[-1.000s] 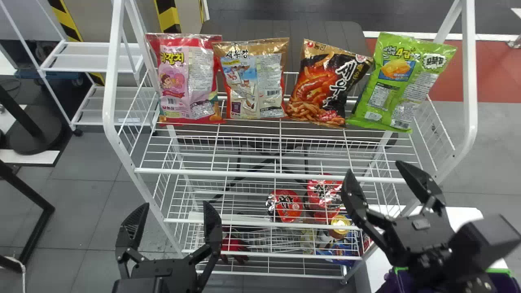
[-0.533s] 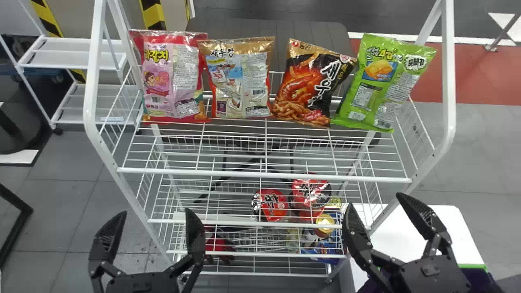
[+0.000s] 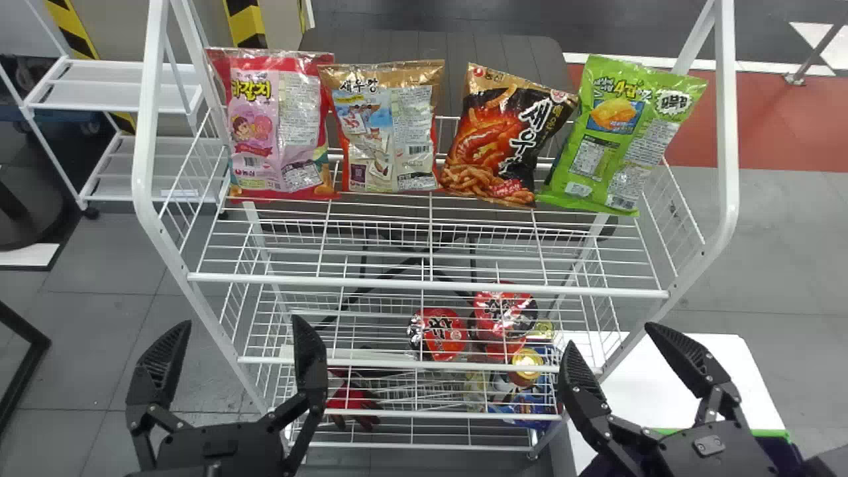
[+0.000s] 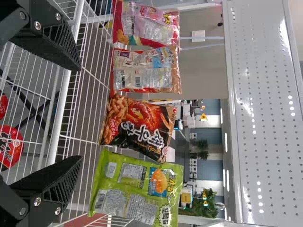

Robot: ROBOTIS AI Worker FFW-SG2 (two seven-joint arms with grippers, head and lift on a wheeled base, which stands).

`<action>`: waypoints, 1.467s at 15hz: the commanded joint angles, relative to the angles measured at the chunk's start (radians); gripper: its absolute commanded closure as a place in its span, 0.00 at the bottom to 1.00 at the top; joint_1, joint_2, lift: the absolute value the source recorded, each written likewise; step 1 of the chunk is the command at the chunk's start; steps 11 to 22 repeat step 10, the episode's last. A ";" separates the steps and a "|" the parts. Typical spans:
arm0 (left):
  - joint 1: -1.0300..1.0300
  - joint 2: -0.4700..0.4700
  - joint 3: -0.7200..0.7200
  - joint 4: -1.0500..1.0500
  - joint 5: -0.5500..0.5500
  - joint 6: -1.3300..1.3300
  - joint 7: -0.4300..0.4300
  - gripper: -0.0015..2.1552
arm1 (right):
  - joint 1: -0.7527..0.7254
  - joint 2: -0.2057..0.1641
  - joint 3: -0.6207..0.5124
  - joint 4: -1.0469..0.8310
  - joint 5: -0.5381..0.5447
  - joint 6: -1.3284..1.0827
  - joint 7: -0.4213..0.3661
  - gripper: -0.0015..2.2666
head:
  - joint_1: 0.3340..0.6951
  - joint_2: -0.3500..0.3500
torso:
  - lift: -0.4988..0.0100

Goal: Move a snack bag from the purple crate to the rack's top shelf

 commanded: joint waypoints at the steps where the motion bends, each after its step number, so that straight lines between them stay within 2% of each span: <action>1: 0.002 0.001 0.005 0.002 0.000 0.001 0.001 0.04 | 0.000 0.000 -0.001 0.000 -0.012 -0.021 0.002 0.08 | 1.00 0.43 | 0.98; 9: 0.002 -0.001 0.011 0.003 0.001 -0.002 0.001 0.04 | -0.001 0.003 -0.025 0.000 -0.071 -0.036 0.003 0.08 | 1.00 0.42 | 0.98; 22: 0.002 -0.001 0.009 0.003 0.001 -0.002 0.001 0.04 | -0.001 0.001 -0.025 0.000 -0.071 -0.039 0.003 0.08 | 1.00 0.41 | 0.98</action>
